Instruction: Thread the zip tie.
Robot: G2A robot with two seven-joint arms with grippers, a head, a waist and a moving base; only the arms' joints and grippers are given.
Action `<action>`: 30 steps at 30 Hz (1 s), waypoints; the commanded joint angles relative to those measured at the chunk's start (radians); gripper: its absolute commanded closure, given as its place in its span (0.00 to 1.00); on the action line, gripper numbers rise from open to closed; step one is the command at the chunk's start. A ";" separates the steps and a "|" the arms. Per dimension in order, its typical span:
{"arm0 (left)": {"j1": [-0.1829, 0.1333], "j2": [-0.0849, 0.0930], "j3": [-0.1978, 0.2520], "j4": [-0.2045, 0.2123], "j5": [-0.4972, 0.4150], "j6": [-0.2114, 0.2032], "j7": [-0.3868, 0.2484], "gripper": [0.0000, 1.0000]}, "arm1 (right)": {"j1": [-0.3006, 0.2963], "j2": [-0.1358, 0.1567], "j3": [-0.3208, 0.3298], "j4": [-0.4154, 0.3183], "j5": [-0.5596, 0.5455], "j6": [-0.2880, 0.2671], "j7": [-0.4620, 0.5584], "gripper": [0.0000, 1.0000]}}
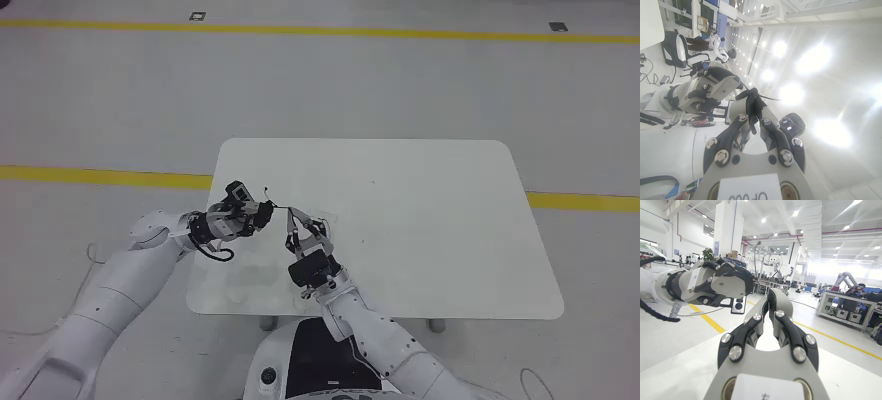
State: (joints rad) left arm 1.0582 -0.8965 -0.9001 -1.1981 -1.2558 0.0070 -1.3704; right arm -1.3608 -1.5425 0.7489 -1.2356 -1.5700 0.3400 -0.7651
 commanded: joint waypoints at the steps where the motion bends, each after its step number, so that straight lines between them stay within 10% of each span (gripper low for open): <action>1: 0.000 0.000 0.000 0.000 0.000 0.000 0.000 1.00 | -0.002 0.002 0.002 -0.002 0.000 0.000 0.000 1.00; 30: 0.000 0.000 0.000 0.000 0.000 0.000 0.000 1.00 | -0.017 0.014 0.025 -0.023 0.000 0.000 0.008 1.00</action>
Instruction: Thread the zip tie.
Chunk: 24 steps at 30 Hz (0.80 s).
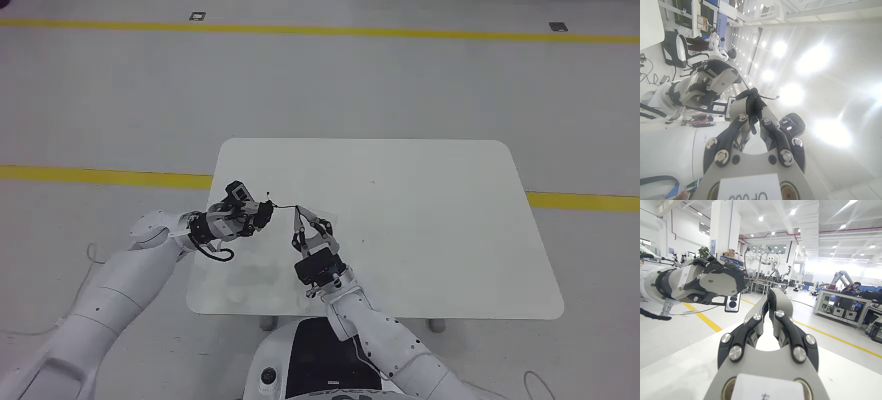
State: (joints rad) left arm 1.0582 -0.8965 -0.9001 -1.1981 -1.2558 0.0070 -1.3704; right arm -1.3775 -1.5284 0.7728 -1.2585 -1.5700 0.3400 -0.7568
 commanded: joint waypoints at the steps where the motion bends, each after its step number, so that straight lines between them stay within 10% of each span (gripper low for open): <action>1: 0.000 0.000 0.000 0.000 0.000 0.000 0.000 1.00 | 0.000 0.000 0.002 0.000 0.000 0.000 0.000 1.00; 24: 0.000 0.000 0.000 0.000 0.000 0.000 0.000 1.00 | -0.019 0.001 0.031 0.000 0.000 0.000 -0.009 1.00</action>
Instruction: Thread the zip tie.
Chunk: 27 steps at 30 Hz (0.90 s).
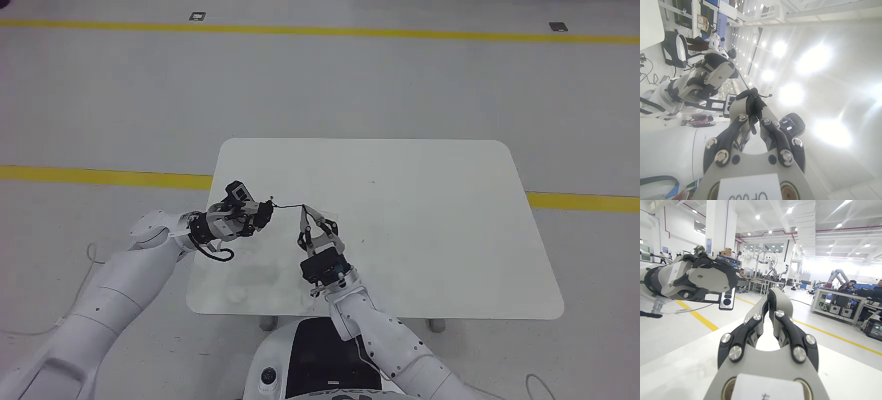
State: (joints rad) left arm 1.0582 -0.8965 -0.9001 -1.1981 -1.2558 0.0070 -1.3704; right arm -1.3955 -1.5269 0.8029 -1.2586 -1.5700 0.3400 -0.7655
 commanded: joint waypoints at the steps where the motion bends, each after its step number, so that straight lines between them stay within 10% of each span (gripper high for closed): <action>1: 0.000 0.000 0.000 0.000 0.000 0.000 0.000 1.00 | -0.001 0.000 0.002 0.000 0.000 0.000 0.000 1.00; 27: 0.000 0.000 0.000 0.000 0.000 0.000 0.000 1.00 | -0.007 -0.004 0.021 0.006 0.000 0.000 -0.003 1.00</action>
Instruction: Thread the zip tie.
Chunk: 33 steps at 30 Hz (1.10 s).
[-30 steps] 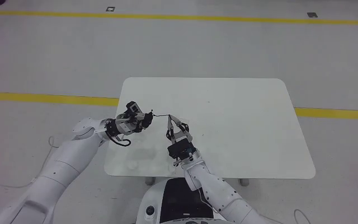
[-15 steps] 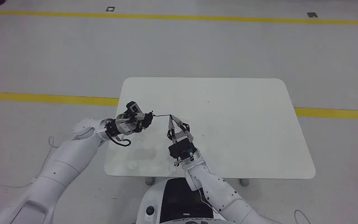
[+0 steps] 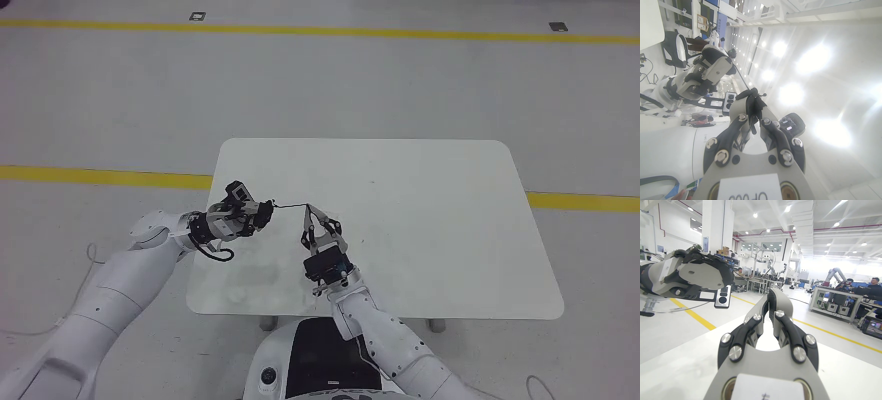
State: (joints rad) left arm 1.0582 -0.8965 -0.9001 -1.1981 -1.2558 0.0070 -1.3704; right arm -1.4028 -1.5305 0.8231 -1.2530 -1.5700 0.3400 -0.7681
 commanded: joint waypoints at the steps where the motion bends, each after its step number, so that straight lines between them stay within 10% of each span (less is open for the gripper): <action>1: 0.000 0.000 0.000 0.000 0.000 0.000 0.000 1.00 | 0.000 -0.001 0.001 0.001 0.000 0.000 0.000 1.00; 33: 0.000 0.000 0.000 0.000 0.000 0.000 0.000 1.00 | -0.018 -0.005 0.042 -0.006 0.000 0.000 -0.002 1.00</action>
State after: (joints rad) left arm 1.0582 -0.8965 -0.9001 -1.1981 -1.2558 0.0070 -1.3704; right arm -1.4204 -1.5357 0.8640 -1.2580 -1.5700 0.3400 -0.7702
